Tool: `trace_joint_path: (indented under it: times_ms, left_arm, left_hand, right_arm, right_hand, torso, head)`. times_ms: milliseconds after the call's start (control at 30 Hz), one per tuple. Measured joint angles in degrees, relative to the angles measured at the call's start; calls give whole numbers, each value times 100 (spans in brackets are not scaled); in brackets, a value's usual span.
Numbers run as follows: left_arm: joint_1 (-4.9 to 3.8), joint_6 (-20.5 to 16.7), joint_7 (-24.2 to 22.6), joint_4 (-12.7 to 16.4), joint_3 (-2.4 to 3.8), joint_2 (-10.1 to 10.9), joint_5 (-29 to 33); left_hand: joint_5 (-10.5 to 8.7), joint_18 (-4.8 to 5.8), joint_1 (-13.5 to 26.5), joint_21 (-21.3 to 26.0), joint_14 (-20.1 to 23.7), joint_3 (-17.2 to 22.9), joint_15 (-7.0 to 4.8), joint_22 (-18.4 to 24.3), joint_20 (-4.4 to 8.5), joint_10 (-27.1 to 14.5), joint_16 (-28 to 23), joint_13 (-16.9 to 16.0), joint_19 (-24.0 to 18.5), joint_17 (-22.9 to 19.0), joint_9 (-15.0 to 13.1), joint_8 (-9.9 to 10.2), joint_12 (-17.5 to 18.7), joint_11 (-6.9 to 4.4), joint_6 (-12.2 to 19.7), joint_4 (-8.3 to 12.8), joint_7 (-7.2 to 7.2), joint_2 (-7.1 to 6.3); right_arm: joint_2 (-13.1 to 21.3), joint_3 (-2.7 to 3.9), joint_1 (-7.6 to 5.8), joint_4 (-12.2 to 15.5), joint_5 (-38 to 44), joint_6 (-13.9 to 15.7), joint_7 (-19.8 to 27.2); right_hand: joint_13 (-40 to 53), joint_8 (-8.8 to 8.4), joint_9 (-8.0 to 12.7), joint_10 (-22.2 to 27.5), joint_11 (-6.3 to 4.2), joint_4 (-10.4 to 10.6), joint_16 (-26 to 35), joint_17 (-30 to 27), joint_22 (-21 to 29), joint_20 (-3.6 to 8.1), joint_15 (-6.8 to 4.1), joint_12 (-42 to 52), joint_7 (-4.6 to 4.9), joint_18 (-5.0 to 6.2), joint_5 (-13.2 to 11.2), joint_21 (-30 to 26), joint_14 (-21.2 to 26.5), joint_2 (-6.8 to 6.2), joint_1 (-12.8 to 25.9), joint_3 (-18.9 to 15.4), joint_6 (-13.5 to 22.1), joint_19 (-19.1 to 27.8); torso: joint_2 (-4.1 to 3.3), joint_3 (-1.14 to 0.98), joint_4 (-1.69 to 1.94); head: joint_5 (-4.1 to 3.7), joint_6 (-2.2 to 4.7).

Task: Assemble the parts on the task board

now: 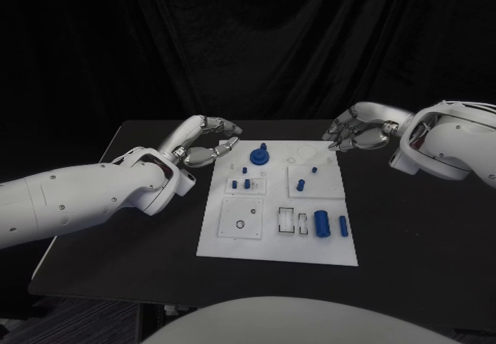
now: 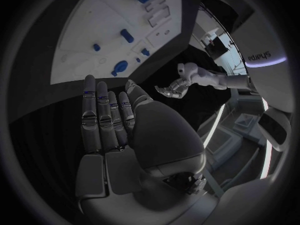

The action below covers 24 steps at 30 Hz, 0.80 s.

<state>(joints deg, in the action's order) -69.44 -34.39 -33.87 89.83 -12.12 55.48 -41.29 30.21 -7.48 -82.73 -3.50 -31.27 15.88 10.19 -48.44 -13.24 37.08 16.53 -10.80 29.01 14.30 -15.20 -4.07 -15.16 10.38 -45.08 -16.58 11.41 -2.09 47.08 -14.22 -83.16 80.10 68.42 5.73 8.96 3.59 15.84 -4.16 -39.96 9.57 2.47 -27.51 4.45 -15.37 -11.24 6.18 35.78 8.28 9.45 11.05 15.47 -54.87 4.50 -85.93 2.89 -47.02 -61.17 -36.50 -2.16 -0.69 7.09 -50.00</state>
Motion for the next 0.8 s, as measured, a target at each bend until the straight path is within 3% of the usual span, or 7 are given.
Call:
trace_joint_path:
  times_ms: [133, 300, 400, 567, 667, 700, 800]
  left_arm:
    - [11, 552, -232, -239, 0, -89, 871]
    - [48, 1240, -341, -522, 0, -167, 1798]
    - [60, 1635, -382, -587, -1, -189, 2289]
    - [69, 2283, -429, -567, -2, -210, 3008]
    - [76, 2592, -443, -508, -1, -210, 3307]
    - [77, 2662, -447, -494, -1, -210, 3375]
    - [79, 2796, -458, -482, -1, -226, 3536]
  left_hand:
    - [32, -1, -245, 44, 1119, -118, -244, 1366, 205, -523, -556, 280, -1242, -570, 417, 53, 148, -222, 616, 37, -184, 245]
    - [-29, -1, -259, 73, 1667, -234, -131, 2152, 96, -1116, -779, 537, -1676, -908, 770, 91, 192, -175, 1210, 2, -158, 500]
    - [-427, -2, 298, 96, 1896, -580, -162, 2396, 100, -1404, -882, 635, -1774, -1030, 894, 98, 233, -227, 1472, -18, -222, 673]
    - [-938, -95, 1414, 118, 2291, -1494, -184, 2910, -46, -2042, -1091, 797, -1997, -1238, 1169, 142, 372, -360, 2148, -31, -425, 1238]
    - [-1692, -95, 1451, 118, 2474, -1924, -74, 3199, -153, -2419, -1179, 833, -2145, -1275, 1278, 177, 501, -348, 2550, -24, -448, 1492]
    - [-1734, -96, 1413, 118, 2494, -2032, -54, 3245, -182, -2476, -1179, 840, -2173, -1275, 1290, 178, 502, -354, 2604, -22, -463, 1540]
    - [-1065, -95, 544, 155, 2553, -2014, 50, 3452, -254, -2574, -1178, 840, -2292, -1275, 1304, 180, 453, -422, 2701, 422, -460, 1532]
  right_arm:
    - [-82, -1, 70, -80, 698, 79, -257]
    - [-141, -1, 145, -151, 1184, 147, -394]
    - [-159, -1, 205, -184, 1349, 175, -422]
    - [-175, -1, 319, -234, 1527, 219, -432]
    - [-172, -1, 368, -242, 1590, 240, -433]
    - [-165, -1, 381, -242, 1605, 248, -433]
    - [-118, -1, 432, -227, 1644, 269, -433]
  right_hand:
    - [0, -100, -2, -201, -20, 12, 141, 49, -16, 38, -28, -170, -38, 0, 133, 0, -132, -128, 84, 200, -38, -37]
    - [0, -161, -2, -296, -30, -45, 269, 72, -47, 60, -38, -343, -27, 0, 330, 0, -180, -204, 19, 427, -90, -58]
    - [0, -210, -2, -335, -27, -108, 353, 77, -103, 80, -33, -457, -7, -1, 379, 57, -225, -263, 6, 600, -111, -79]
    - [0, -293, -2, -432, -37, -130, 396, 133, -232, 181, -71, -605, -18, -2, 369, 210, -440, -390, 75, 749, -122, -118]
    - [3, -312, -2, -470, -60, -134, 396, 178, -316, 232, -111, -648, -18, -2, 332, 315, -580, -427, 112, 795, -122, -169]
    - [5, -320, -2, -478, -68, -131, 396, 194, -346, 228, -118, -653, -18, -2, 332, 352, -630, -427, 112, 813, -122, -182]
    - [8, -354, -6, -546, -92, -145, 347, 261, -463, 284, -175, -711, 13, -2, 305, 495, -786, -465, 150, 876, -152, -263]
  torso:
    - [-26, 47, 65]
    - [-65, 87, 120]
    - [-89, 109, 154]
    - [-121, 149, 192]
    - [-137, 168, 218]
    - [-141, 171, 228]
    - [-145, 176, 241]
  head:
    - [-33, 0]
    - [-98, 0]
    - [-178, 57]
    - [-254, 149]
    - [-300, 183]
    - [-310, 193]
    - [-313, 228]
